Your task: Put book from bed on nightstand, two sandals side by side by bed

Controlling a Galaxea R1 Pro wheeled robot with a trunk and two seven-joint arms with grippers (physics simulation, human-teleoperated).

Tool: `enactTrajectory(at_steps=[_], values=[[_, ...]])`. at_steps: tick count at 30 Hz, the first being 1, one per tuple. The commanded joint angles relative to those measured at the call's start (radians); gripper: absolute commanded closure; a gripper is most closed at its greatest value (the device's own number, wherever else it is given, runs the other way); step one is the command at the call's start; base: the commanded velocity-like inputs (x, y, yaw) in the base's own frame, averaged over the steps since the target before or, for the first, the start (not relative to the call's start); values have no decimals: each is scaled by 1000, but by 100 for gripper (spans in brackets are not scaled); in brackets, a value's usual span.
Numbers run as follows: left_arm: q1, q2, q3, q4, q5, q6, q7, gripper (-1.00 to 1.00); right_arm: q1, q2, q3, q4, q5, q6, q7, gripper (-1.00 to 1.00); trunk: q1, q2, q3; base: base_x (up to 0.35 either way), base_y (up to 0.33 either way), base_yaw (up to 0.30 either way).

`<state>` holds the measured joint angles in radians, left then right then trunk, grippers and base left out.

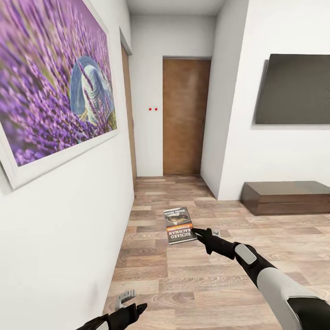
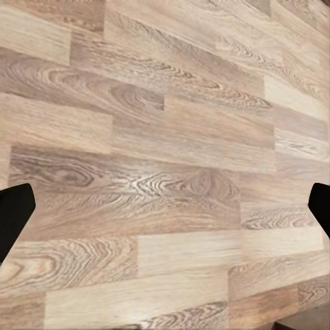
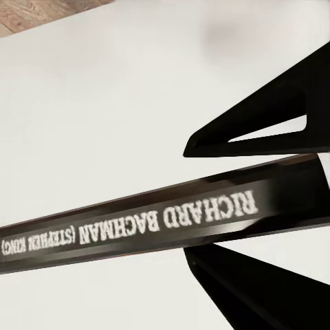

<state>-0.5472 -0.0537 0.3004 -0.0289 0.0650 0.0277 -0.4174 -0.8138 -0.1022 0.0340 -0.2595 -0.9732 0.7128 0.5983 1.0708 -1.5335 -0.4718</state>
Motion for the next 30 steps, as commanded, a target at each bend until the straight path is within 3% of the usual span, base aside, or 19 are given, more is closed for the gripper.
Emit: enactTrajectory(at_steps=[1,30], values=[[0,0,0,0,7,3,-3,-100,-1,-1,3,0,-5,4,2,100,0,-1,-1,142,0,-70],[0,6,0,0,7,3,-3,-100,-1,-4,4,0,-5,4,2,100,0,-1,-1,142,0,-84]])
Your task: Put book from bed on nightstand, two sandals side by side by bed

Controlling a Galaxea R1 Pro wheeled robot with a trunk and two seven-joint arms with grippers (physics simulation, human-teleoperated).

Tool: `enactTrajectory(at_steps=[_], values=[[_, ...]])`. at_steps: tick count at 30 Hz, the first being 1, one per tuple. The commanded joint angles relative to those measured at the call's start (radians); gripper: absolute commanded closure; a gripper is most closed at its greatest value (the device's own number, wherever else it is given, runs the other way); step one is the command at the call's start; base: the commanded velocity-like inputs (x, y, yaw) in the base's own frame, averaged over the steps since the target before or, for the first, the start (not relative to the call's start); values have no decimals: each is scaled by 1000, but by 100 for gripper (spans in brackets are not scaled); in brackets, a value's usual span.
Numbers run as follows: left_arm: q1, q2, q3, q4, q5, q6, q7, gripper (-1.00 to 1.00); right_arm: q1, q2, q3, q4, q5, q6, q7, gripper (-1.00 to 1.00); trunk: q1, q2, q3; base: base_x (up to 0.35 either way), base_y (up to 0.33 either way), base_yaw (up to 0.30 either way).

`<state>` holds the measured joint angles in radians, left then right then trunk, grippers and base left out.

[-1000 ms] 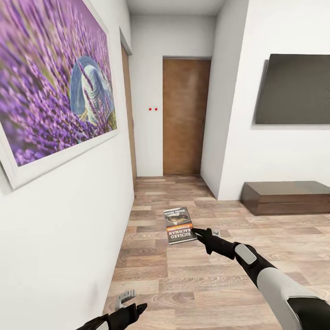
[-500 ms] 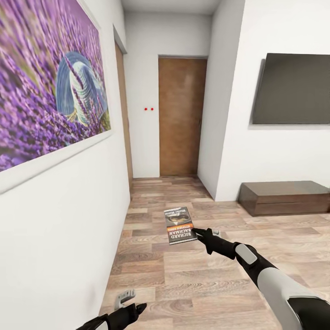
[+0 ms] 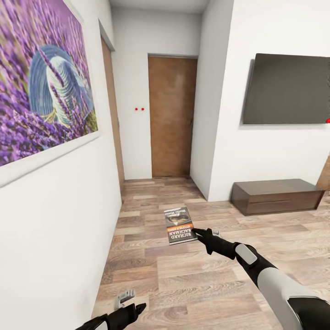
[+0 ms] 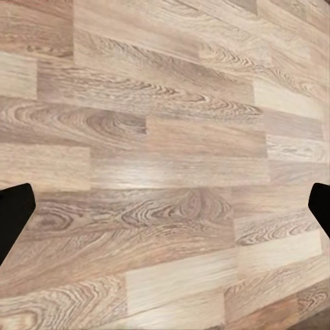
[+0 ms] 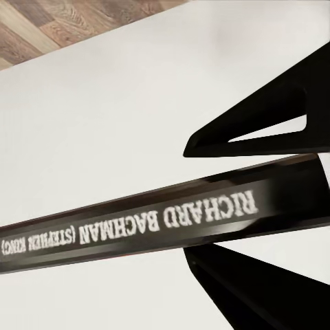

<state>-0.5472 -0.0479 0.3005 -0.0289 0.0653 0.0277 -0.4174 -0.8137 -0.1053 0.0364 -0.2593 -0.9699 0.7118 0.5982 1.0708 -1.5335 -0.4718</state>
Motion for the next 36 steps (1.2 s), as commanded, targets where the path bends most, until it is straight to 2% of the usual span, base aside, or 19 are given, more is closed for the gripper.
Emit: enactTrajectory(at_steps=[1,18,36], values=[[0,0,0,0,7,3,-3,-100,-1,-1,2,0,-8,5,2,100,0,-1,-1,142,0,-133],[0,0,0,0,7,3,-3,-100,-1,-1,2,0,-9,5,2,100,0,-1,-1,142,0,-143],[0,0,0,0,6,3,-3,-100,-1,-1,2,0,-7,5,0,100,0,-1,-1,142,0,-195]])
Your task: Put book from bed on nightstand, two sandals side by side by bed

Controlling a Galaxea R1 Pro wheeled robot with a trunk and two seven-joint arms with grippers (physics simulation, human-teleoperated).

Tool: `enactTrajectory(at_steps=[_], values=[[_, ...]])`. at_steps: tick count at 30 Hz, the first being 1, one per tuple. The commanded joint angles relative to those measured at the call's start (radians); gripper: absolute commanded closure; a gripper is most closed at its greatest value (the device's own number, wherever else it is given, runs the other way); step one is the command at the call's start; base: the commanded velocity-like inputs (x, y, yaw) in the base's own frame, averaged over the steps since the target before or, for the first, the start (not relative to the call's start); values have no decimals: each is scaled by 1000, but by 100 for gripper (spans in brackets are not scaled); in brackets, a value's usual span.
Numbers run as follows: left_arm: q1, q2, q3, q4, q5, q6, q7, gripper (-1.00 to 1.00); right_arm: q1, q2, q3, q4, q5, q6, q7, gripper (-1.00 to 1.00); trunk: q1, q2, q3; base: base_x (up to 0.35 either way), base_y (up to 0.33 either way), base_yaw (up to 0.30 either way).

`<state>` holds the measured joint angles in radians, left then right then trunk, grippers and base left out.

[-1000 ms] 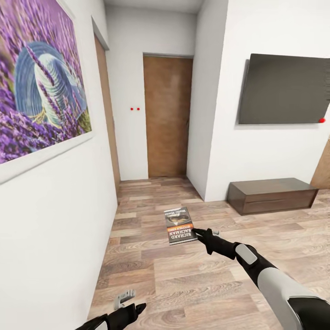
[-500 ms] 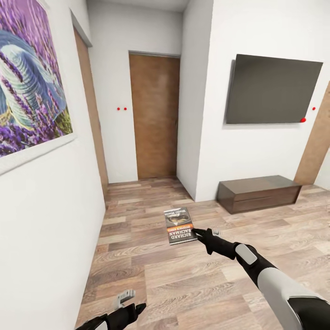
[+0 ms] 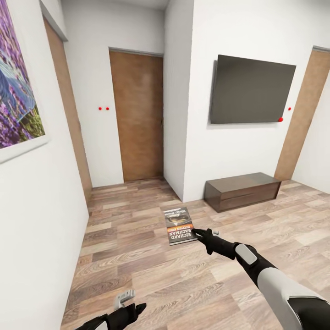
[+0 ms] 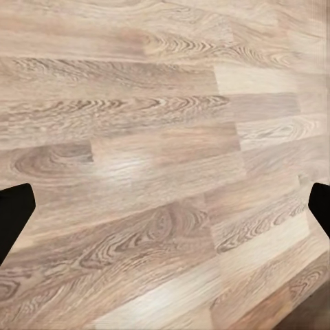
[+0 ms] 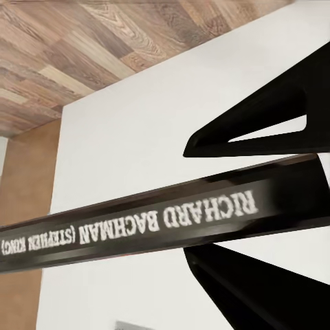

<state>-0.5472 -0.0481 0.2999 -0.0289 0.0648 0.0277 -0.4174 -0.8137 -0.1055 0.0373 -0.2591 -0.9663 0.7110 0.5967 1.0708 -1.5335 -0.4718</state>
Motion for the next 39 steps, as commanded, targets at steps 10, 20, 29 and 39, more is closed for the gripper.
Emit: enactTrajectory(at_steps=[10,20,29,39], values=[[0,-2,-2,0,6,3,-3,-100,-1,-1,1,0,-9,5,0,100,0,-1,-1,142,0,-201],[0,-1,0,0,6,3,-3,-100,-1,-3,0,26,-12,5,0,100,0,-1,-1,138,0,-189],[0,9,1,0,6,3,-3,-100,-1,-17,0,35,-12,5,1,100,0,-1,-1,134,0,-183],[0,13,-2,-27,3,4,-3,-100,-1,-36,0,50,-16,7,3,100,0,-1,-1,133,0,-182]])
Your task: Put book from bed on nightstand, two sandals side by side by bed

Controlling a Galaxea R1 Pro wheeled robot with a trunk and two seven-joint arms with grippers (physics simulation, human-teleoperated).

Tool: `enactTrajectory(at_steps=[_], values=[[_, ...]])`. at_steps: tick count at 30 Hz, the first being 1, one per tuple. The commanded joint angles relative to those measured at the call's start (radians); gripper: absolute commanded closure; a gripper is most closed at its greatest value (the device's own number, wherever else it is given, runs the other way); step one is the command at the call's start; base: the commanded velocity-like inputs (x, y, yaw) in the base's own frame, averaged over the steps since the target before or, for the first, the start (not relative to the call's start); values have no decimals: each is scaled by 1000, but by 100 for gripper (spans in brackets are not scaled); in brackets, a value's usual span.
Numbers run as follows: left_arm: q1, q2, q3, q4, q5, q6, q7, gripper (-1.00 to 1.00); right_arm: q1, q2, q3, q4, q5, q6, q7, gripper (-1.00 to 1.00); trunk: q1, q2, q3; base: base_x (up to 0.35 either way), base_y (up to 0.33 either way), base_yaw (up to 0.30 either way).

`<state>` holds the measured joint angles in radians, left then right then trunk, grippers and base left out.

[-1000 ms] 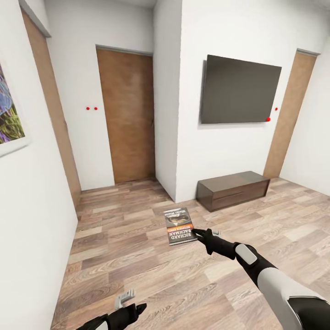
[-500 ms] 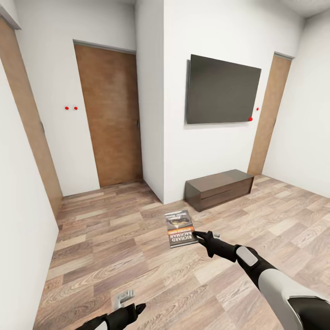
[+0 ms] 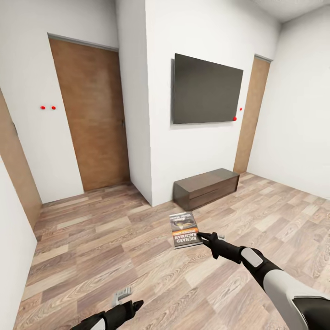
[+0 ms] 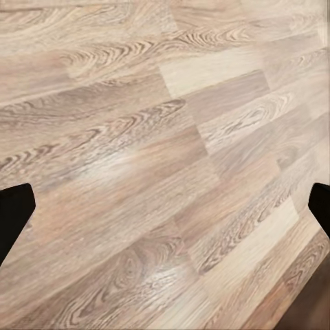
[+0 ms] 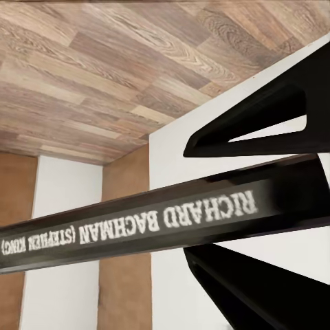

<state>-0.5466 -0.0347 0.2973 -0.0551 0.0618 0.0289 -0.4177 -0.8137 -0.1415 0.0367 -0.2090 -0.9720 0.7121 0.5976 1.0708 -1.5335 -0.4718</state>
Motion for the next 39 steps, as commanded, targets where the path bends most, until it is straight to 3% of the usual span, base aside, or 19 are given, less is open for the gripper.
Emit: enactTrajectory(at_steps=[1,39], values=[[0,1,0,-2,6,3,-3,-100,-1,-1,0,1,-11,6,2,100,0,-1,-1,126,0,-182],[-1,6,-6,-8,0,5,-4,-100,-1,-4,-1,10,-14,6,2,100,0,-1,-1,119,0,-185]])
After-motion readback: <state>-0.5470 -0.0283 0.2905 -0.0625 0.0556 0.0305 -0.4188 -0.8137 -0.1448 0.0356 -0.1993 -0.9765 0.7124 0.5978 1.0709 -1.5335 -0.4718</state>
